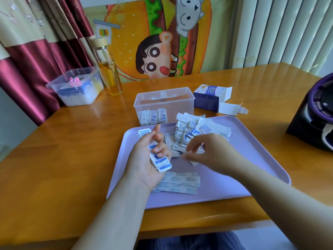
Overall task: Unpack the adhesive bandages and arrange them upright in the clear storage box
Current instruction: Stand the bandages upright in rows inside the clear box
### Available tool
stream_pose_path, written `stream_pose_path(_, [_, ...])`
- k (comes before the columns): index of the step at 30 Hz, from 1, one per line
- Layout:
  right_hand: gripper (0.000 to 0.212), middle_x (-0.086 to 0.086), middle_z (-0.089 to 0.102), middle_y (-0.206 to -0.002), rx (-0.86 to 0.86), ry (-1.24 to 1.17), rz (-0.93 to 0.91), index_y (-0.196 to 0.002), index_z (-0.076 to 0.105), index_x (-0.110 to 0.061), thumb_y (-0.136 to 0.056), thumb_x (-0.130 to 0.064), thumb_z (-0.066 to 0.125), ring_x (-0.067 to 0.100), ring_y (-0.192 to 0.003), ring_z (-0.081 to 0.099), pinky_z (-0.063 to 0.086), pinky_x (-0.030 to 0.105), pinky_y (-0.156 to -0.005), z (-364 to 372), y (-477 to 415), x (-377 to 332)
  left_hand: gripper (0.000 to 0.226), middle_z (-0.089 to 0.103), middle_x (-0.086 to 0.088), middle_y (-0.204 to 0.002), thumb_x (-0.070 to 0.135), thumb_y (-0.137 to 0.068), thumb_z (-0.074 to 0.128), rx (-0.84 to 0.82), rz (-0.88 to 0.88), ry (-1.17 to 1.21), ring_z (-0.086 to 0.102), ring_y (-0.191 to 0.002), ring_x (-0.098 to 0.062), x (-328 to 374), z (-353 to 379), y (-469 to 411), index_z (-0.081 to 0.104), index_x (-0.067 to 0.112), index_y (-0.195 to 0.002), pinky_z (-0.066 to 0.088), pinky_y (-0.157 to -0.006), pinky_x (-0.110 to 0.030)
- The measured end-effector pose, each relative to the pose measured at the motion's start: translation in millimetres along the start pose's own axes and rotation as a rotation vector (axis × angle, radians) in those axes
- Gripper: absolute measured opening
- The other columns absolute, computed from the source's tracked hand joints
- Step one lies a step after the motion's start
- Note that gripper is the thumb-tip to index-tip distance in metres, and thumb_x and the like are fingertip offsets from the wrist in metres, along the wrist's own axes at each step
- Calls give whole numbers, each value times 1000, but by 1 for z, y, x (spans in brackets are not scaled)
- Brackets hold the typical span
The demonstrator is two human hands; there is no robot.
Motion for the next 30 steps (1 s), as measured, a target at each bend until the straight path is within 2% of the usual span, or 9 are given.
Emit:
stream_pose_path(3, [32, -5, 63, -100, 205, 107, 134, -105, 65, -23, -78, -38, 72, 5, -76, 52, 40, 22, -67, -38, -12, 36, 22, 50, 8, -58, 16, -95, 45, 10, -16, 4, 28, -37, -4, -2, -4, 0, 58, 13, -112, 25, -36, -12])
stream_pose_path(5, [45, 0, 60, -112, 168, 194, 234, -119, 58, -19, -80, -38, 70, 13, -81, 54, 45, 28, -71, -44, -17, 59, 23, 50, 8, -59, 15, -95, 44, 8, -27, 5, 28, -38, -4, -4, -3, 0, 58, 13, -113, 25, -37, -13])
stream_pose_path(7, [50, 0, 59, -110, 97, 166, 297, -122, 54, -16, -81, -37, 71, 15, -71, 58, 49, 28, -66, -38, -20, 72, 23, 50, 8, -59, 14, -95, 44, 6, -37, 0, 28, -39, -5, -6, -2, 0, 58, 13, -113, 25, -37, -13])
stream_pose_path(11, [37, -10, 53, -77, 99, 33, 300, -113, 53, -16, -82, -26, 71, 8, -54, 55, 40, 20, -48, -36, -22, 79, 22, 51, 8, -59, 14, -94, 44, 7, -44, -7, 28, -39, -5, -6, -2, 1, 59, 12, -110, 25, -37, -13])
stream_pose_path(15, [16, -8, 54, -71, 143, 48, 311, -87, 56, -19, -83, -24, 70, 5, -57, 50, 31, 20, -45, -50, -22, 84, 23, 52, 7, -57, 15, -95, 44, 7, -41, 5, 29, -37, -5, -3, -3, 1, 58, 12, -112, 25, -37, -12])
stream_pose_path(18, [18, -5, 55, -66, 159, 38, 307, -70, 57, -19, -83, -22, 69, 11, -57, 50, 30, 21, -45, -57, -21, 86, 23, 52, 7, -57, 15, -95, 44, 9, -43, 14, 29, -37, -5, -3, -5, 0, 58, 12, -113, 26, -36, -12])
stream_pose_path(21, [5, -5, 63, -70, 231, -169, 298, -85, 64, -20, -84, -19, 69, 9, -60, 58, 40, 16, -44, -66, -17, 84, 23, 52, 8, -57, 14, -94, 44, 5, -46, 8, 29, -37, -5, -4, -4, 0, 58, 13, -112, 25, -36, -13])
stream_pose_path(24, [8, -11, 63, -69, 271, -337, 281, -89, 65, -23, -84, -18, 69, 2, -60, 58, 39, 6, -40, -71, -16, 82, 23, 52, 8, -57, 14, -95, 43, 2, -48, 5, 29, -37, -5, -5, -3, -1, 58, 13, -112, 25, -36, -13])
stream_pose_path(30, [17, -2, 66, -78, 273, -303, 335, -104, 70, -15, -88, -18, 64, 6, -64, 59, 44, 15, -51, -71, -17, 89, 22, 52, 8, -57, 15, -95, 43, 2, -52, 1, 29, -37, -5, -5, -2, 0, 58, 12, -111, 25, -37, -12])
Point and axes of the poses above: each hand's wrist, its own y-axis away from the middle knuckle, its own z-axis out of the palm, x = y × z, the point moved 10 cm from there along -y, towards the middle knuckle
